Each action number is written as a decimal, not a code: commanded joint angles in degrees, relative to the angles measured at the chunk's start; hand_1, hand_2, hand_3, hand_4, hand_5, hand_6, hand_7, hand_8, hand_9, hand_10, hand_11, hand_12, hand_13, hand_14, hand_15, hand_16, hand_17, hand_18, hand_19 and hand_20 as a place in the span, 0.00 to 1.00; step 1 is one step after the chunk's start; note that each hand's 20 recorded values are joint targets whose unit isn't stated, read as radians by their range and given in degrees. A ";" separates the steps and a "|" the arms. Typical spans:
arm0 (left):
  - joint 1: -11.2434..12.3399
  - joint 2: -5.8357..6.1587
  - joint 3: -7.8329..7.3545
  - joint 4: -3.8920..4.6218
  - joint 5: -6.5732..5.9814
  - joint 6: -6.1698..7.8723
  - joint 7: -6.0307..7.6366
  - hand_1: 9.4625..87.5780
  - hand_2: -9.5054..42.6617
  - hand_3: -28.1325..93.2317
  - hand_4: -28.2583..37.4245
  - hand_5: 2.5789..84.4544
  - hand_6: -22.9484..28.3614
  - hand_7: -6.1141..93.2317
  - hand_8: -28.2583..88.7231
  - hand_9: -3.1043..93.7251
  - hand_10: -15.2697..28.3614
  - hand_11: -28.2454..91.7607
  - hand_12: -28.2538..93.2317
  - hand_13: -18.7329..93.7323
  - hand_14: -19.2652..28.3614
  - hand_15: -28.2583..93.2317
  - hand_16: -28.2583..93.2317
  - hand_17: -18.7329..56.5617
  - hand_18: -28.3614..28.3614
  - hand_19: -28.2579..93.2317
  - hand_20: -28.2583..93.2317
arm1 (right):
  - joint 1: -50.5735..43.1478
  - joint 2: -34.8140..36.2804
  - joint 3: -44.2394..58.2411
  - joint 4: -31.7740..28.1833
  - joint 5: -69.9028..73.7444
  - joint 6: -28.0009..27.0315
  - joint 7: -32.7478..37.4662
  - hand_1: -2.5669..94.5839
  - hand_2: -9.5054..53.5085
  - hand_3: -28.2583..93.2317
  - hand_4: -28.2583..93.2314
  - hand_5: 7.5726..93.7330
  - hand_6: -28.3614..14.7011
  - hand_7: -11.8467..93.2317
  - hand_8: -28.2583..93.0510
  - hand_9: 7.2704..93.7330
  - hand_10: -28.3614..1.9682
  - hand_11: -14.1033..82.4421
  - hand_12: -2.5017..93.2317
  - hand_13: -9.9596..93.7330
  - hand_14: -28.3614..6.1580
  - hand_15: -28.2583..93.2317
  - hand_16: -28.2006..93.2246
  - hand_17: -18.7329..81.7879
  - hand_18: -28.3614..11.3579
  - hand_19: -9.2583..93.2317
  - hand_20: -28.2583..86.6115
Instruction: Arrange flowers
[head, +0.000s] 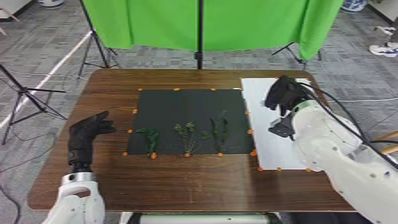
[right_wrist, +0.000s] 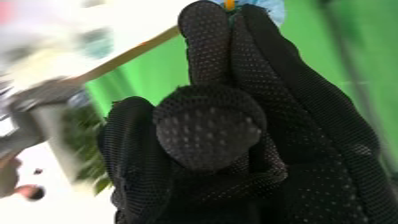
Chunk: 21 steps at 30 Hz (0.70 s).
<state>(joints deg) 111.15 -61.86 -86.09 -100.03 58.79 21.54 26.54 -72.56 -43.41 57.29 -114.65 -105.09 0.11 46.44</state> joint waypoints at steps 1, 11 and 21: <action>4.64 3.18 -3.10 -0.56 -3.26 5.45 1.08 0.22 0.42 0.74 0.03 0.75 0.59 0.14 0.20 0.70 0.74 0.42 0.35 0.71 0.85 0.56 0.21 0.49 0.92 0.73 0.42 | 20.86 -13.07 -15.55 3.56 8.57 -6.24 -8.21 0.73 0.00 0.67 0.15 0.83 0.61 0.35 0.33 0.99 0.61 0.25 0.47 1.00 0.83 0.69 0.52 0.84 0.44 1.00 0.70; 0.50 3.36 0.91 0.17 -6.20 9.66 2.61 0.23 0.81 0.67 0.00 0.77 0.60 0.15 0.20 0.72 0.75 0.42 0.35 0.73 0.85 0.56 0.21 0.51 0.93 0.75 0.41 | 27.25 -28.24 -26.92 16.40 11.92 -10.94 -12.55 0.72 0.00 0.68 0.15 0.82 0.62 0.36 0.33 0.98 0.62 0.25 0.47 1.00 0.83 0.69 0.52 0.83 0.44 1.00 0.71; -1.08 3.49 2.89 0.08 -5.41 9.95 2.38 0.22 0.80 0.69 0.00 0.77 0.61 0.15 0.20 0.72 0.75 0.43 0.35 0.73 0.84 0.56 0.21 0.52 0.93 0.76 0.41 | 26.14 -36.65 -29.91 24.99 5.01 -16.44 -15.04 0.72 0.00 0.68 0.14 0.82 0.63 0.36 0.33 0.98 0.62 0.25 0.47 1.00 0.83 0.69 0.52 0.83 0.44 1.00 0.71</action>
<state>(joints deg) 110.46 -58.14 -84.11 -99.90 52.45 31.97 29.07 -45.16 -74.59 29.06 -92.97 -94.69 -12.30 33.51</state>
